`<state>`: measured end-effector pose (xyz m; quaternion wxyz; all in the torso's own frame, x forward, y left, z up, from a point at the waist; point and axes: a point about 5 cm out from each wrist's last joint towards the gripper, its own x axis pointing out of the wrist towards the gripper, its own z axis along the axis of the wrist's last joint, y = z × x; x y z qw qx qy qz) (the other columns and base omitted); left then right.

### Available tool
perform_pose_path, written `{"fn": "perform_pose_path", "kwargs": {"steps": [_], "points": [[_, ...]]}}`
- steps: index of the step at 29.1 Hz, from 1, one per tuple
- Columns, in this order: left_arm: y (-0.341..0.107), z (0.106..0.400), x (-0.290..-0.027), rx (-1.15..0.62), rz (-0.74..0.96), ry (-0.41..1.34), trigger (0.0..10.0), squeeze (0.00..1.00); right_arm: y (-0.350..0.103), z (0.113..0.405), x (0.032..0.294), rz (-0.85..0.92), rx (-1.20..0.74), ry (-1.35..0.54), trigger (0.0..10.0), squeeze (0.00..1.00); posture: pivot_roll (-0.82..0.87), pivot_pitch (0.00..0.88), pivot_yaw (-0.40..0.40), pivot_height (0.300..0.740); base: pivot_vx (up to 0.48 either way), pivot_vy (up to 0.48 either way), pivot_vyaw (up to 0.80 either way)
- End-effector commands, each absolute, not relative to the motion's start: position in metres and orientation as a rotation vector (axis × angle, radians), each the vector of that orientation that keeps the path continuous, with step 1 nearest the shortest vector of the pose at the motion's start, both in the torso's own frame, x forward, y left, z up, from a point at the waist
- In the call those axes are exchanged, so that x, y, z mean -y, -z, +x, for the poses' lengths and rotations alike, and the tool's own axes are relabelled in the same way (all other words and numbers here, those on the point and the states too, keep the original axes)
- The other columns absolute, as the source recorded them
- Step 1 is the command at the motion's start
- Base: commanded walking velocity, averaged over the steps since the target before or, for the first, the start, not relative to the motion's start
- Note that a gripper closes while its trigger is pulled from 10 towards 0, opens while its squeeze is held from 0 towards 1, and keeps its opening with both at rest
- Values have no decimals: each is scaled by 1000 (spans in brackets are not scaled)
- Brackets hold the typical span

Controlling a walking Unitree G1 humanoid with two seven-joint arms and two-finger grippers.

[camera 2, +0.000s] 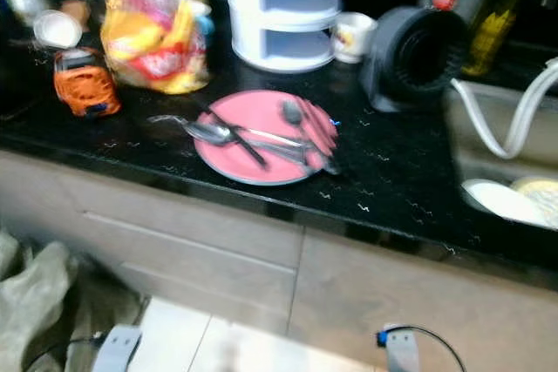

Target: Kitchen organization

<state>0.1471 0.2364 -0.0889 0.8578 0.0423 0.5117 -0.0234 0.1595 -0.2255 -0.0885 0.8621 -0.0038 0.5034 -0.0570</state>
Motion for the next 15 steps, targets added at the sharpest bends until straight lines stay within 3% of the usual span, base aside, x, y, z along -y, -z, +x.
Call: {"fn": "perform_pose_path", "kwargs": {"steps": [1,3,12,15], "points": [[92,136,-240,-1111,102,39,10000,0,85,167,226,1,-1027,112,10000,0,149,78,-32,740,0,0,656],[92,136,-240,-1111,102,39,10000,0,85,167,226,1,-1027,112,10000,0,149,78,-32,740,0,0,656],[86,145,-250,-1072,80,-17,10000,0,65,207,213,27,-873,-50,10000,0,141,90,-21,740,0,0,0],[85,147,-252,-1078,88,-15,10000,0,62,213,209,12,-854,-97,10000,0,135,87,-16,740,0,-469,0]]}}
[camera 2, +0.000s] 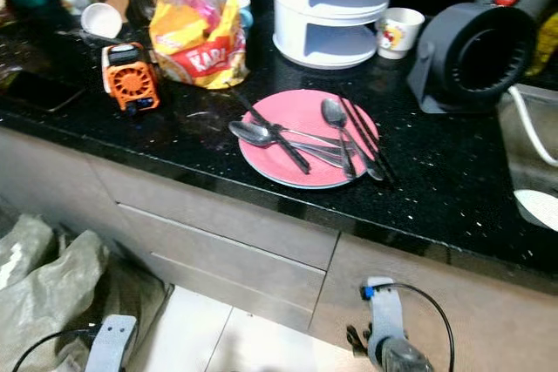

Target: Kitchen organization

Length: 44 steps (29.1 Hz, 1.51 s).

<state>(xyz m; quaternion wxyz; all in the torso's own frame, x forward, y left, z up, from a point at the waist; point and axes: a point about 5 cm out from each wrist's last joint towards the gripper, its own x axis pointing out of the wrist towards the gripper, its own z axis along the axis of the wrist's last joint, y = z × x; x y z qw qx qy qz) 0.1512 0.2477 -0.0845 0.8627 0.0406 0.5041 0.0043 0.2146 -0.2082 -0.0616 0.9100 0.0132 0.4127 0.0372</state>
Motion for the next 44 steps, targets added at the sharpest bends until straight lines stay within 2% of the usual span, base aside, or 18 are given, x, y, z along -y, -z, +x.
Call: {"fn": "perform_pose_path", "kwargs": {"steps": [1,5,9,10,11,12,14,15,18,21,22,23,26,30,32,34,37,44], "points": [[85,147,-252,-1078,88,-15,10000,0,62,213,209,12,-854,-97,10000,0,135,87,-16,740,0,-469,0],[84,149,-253,-1080,105,-15,10000,0,61,216,203,-7,-855,-151,10000,0,132,80,-10,740,0,-465,0],[83,152,-253,-1067,122,-28,10000,0,63,212,198,-39,-878,-242,10000,0,125,78,-3,740,0,0,0],[83,154,-252,-1062,127,-25,10000,0,66,207,197,-61,-909,-322,10000,0,123,77,-2,740,0,0,0],[83,154,-252,-1062,127,-25,10000,0,66,207,197,-61,-909,-322,10000,0,123,77,-2,740,0,0,0],[83,155,-251,-1061,128,-14,10000,0,70,196,198,-110,-963,-427,10000,0,113,77,-1,740,0,0,0],[83,155,-251,-1061,128,-14,10000,0,70,196,198,-110,-963,-427,10000,0,113,77,-1,740,0,0,0],[83,155,-248,-1062,127,5,10000,0,74,185,203,-123,-1021,-509,10000,0,107,80,-2,740,0,0,0],[85,153,-243,-1070,122,35,10000,0,73,165,217,-28,-1071,-670,10000,0,87,93,-7,740,0,0,0],[87,150,-240,-1075,122,43,10000,0,68,160,219,50,-1047,-768,10000,0,77,101,-11,740,0,0,0],[88,148,-238,-1081,119,50,10000,0,60,163,217,120,-994,-871,10000,0,67,112,-14,740,0,0,0],[88,148,-238,-1081,119,50,10000,0,60,163,217,120,-994,-871,10000,0,67,112,-14,740,0,0,0],[93,141,-232,-1098,110,66,10000,0,27,174,213,218,-821,-1121,10000,0,59,122,-30,740,0,0,0],[95,137,-226,-1105,96,76,10000,0,-4,183,206,235,-687,-1255,10000,0,56,123,-35,740,0,0,0],[95,137,-226,-1105,96,76,10000,0,-4,183,206,235,-687,-1255,10000,0,56,123,-35,740,0,0,0],[97,136,-220,-1109,100,120,10000,0,-41,191,193,273,-526,-1387,10000,0,58,123,-32,740,0,0,0],[96,139,-217,-1109,122,157,10000,0,-63,194,187,261,-434,-1477,10000,0,37,125,-26,740,0,0,0],[93,149,-218,-1095,146,175,10000,0,-108,192,175,262,-262,-1598,10000,0,9,111,-24,740,0,0,0]]}}
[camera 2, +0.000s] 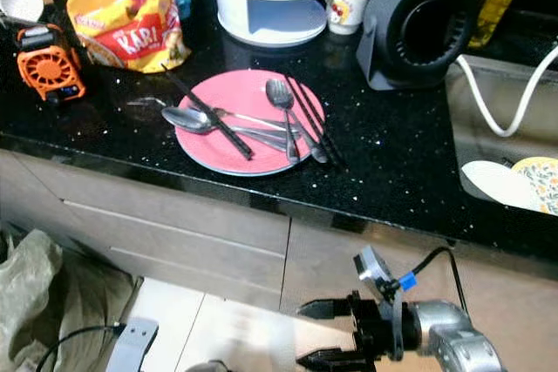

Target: Kitchen organization

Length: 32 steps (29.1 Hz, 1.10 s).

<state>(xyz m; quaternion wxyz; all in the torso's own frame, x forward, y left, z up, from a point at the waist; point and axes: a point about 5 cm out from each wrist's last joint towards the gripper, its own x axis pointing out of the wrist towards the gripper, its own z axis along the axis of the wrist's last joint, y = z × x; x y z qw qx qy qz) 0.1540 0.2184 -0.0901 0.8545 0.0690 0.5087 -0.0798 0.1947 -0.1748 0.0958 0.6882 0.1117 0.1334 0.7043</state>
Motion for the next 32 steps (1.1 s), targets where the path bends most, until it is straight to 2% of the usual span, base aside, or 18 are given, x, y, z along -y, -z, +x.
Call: {"fn": "perform_pose_path", "kwargs": {"steps": [1,3,4,6,9,10,11,13,18,20,21,22,32], "points": [[93,149,-218,-1095,146,175,10000,0,-108,192,175,262,-262,-1598,10000,0,9,111,-24,740,0,0,0],[92,151,-215,-1090,143,179,10000,0,-131,196,170,286,-162,-1616,10000,0,4,100,-20,740,0,0,0],[93,152,-210,-1088,140,192,10000,0,-151,203,166,315,-49,-1602,10000,0,1,94,-17,740,0,0,0],[93,152,-208,-1089,138,198,10000,0,-160,206,164,331,2,-1589,10000,0,1,94,-17,740,0,0,0],[94,152,-202,-1093,134,217,10000,0,-192,230,159,368,221,-1468,10000,0,-8,88,-20,740,0,0,0],[94,152,-202,-1093,134,217,10000,0,-192,230,159,368,221,-1468,10000,0,-8,88,-20,740,0,0,0],[96,149,-197,-1102,142,237,10000,0,-217,243,156,375,370,-1404,10000,0,-8,85,-21,740,0,0,0],[97,148,-193,-1105,138,246,10000,0,-237,252,152,330,450,-1349,10000,0,-4,84,-25,740,0,0,0],[97,149,-192,-1103,129,247,10000,0,-263,263,146,263,482,-1271,10000,0,3,87,-33,740,0,0,0],[97,148,-193,-1104,128,244,10000,0,-272,279,146,173,420,-1133,10000,0,3,87,-36,740,0,0,0],[97,147,-193,-1107,131,243,10000,0,-279,298,148,63,345,-965,10000,0,1,87,-36,740,0,0,0],[97,147,-194,-1109,132,243,10000,0,-280,303,149,34,325,-923,10000,0,1,86,-37,740,0,0,0],[98,145,-194,-1115,144,248,10000,0,-285,321,152,-97,148,-718,10000,0,11,83,-51,740,0,0,0]]}}
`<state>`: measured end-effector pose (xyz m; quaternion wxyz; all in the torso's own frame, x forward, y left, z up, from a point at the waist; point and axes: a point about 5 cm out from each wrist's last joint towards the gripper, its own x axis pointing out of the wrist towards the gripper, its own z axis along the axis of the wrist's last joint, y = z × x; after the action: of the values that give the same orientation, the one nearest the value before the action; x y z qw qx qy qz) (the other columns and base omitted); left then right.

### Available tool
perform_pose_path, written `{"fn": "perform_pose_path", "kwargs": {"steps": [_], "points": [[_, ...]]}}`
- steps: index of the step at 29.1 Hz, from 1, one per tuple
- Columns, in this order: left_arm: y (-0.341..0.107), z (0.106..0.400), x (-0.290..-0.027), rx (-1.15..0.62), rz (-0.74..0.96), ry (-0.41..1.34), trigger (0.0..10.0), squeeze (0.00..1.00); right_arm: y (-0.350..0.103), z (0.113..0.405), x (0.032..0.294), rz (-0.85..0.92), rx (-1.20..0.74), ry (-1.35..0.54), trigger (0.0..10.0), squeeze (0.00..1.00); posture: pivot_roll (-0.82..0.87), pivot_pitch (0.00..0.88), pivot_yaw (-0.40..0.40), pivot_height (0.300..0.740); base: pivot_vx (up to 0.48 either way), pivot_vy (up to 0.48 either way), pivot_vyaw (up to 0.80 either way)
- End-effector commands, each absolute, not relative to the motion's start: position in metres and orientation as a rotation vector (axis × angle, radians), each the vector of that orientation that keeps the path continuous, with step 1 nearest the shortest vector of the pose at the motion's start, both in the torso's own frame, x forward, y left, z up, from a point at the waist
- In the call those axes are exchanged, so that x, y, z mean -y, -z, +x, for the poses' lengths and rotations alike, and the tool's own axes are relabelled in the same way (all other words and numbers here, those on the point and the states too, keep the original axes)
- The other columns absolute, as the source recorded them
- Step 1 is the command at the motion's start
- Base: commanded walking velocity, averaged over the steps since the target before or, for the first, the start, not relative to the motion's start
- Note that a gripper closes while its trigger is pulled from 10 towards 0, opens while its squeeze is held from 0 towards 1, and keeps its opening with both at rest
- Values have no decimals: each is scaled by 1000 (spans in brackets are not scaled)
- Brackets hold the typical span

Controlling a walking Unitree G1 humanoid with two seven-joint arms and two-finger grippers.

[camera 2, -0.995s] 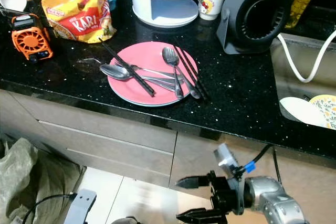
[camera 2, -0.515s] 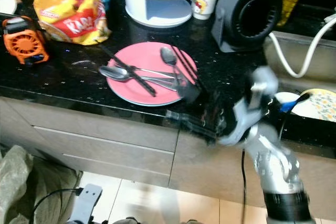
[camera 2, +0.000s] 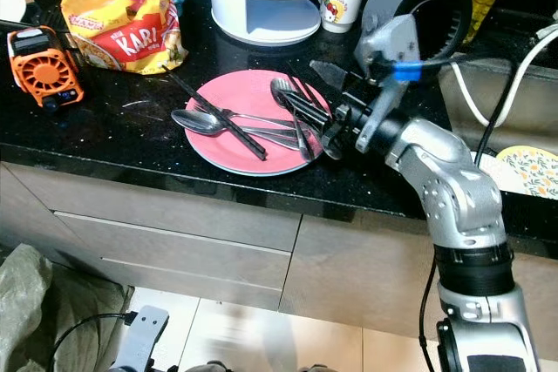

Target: Kitchen organization

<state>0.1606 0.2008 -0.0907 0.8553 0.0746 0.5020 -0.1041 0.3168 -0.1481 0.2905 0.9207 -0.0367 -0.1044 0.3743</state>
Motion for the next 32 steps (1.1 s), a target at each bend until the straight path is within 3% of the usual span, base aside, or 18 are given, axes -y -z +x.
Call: {"fn": "perform_pose_path", "kwargs": {"steps": [1,7,32], "points": [[98,145,-194,-1115,144,248,10000,0,-285,321,152,-97,148,-718,10000,0,11,83,-51,740,0,0,0],[99,144,-193,-1120,155,261,10000,0,-268,332,165,-282,3,-518,10000,0,14,82,-45,740,0,0,0],[97,146,-196,-1113,156,257,10000,0,-257,331,171,-374,-84,-435,10000,0,21,90,-37,740,0,0,0]]}}
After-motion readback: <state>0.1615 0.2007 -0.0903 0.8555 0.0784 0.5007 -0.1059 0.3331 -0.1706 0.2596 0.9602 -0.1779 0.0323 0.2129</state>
